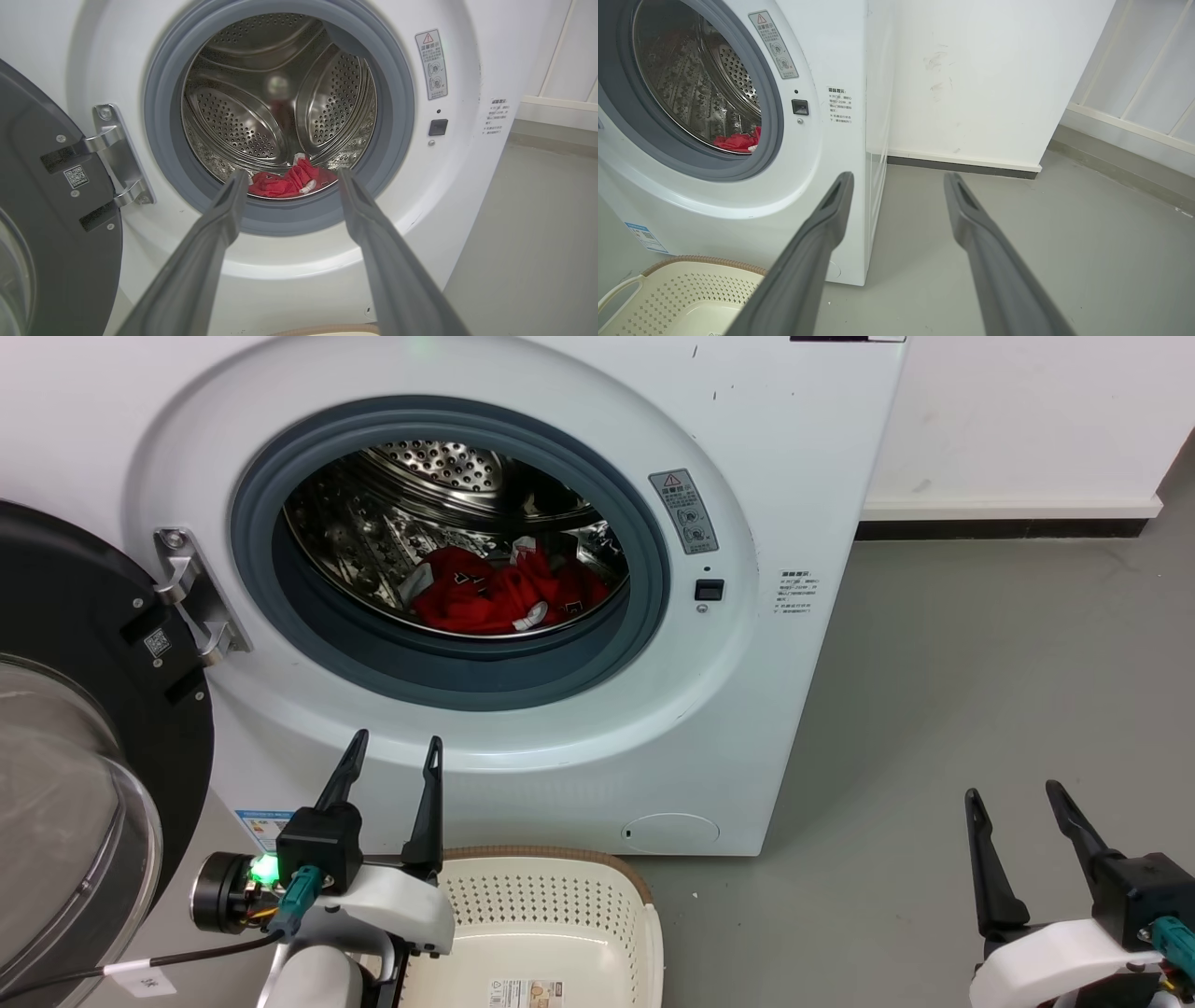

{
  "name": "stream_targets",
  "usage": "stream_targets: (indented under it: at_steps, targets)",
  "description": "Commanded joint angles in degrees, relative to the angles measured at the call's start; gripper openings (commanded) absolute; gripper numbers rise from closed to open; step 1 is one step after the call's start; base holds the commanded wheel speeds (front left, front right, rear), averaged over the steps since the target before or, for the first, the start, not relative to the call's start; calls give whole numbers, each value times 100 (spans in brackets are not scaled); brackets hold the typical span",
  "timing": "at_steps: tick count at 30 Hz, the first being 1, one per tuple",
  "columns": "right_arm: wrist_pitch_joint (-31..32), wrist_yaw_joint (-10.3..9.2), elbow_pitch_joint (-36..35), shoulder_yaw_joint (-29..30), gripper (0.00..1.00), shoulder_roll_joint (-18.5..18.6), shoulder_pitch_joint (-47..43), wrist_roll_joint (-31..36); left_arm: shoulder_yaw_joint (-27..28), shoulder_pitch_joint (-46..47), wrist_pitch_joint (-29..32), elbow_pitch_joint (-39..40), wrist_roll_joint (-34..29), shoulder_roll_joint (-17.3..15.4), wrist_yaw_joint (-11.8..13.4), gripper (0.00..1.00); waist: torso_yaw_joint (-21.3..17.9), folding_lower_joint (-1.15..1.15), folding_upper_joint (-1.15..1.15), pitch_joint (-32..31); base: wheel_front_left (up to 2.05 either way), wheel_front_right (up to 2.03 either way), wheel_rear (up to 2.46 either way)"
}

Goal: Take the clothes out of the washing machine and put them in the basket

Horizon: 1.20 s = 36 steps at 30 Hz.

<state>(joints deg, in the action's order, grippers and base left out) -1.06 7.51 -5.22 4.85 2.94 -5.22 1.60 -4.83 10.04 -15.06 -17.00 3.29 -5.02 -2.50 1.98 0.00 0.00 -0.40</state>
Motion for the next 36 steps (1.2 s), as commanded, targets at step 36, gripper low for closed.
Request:
stream_targets:
  at_steps: [36]
  targets:
    - [-158,-4,-104,-565,100,-12,1165,-78,487,2397,59,-1444,330,-528,-38,100,-944,0,0,2049,0,0,0]
